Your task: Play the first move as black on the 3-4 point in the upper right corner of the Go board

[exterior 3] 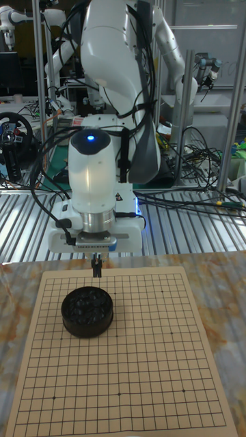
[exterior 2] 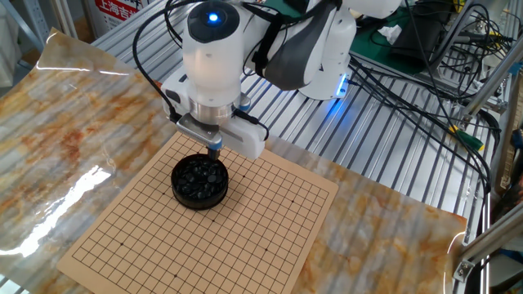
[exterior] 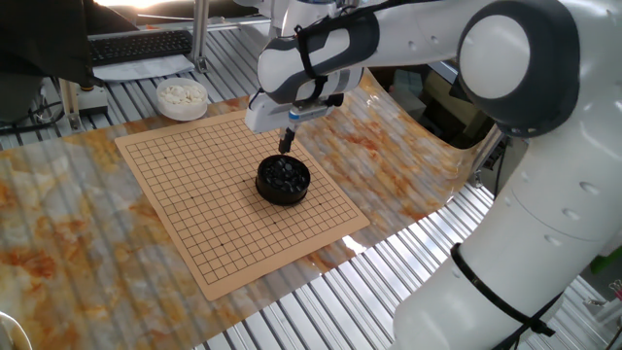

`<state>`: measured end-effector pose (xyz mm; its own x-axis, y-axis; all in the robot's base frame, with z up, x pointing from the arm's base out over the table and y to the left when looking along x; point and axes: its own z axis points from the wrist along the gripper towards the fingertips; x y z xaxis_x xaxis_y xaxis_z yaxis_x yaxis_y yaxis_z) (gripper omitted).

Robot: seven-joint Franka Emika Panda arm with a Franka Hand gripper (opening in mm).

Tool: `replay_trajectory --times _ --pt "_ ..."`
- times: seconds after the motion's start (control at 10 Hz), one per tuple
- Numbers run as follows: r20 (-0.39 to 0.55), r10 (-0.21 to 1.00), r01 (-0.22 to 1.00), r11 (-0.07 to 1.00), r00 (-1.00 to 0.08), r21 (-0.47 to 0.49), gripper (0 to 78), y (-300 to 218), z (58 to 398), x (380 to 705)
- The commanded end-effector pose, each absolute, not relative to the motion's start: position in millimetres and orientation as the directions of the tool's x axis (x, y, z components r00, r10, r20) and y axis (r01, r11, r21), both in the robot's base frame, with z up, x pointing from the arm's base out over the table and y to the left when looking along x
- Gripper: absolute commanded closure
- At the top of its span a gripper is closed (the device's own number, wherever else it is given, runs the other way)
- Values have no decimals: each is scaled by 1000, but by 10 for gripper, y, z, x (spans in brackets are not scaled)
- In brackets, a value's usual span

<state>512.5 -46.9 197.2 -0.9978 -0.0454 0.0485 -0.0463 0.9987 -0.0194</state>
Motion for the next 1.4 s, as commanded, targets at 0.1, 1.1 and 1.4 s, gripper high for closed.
replay_trajectory --times 0.1,1.1,1.4 --pt "39 -70 -71 997 -997 -29 776 -570 1886 5195" --pt "40 -88 -88 996 -995 2 776 -752 1685 5138" --pt "99 -156 -151 987 -983 55 776 -752 1685 5138"
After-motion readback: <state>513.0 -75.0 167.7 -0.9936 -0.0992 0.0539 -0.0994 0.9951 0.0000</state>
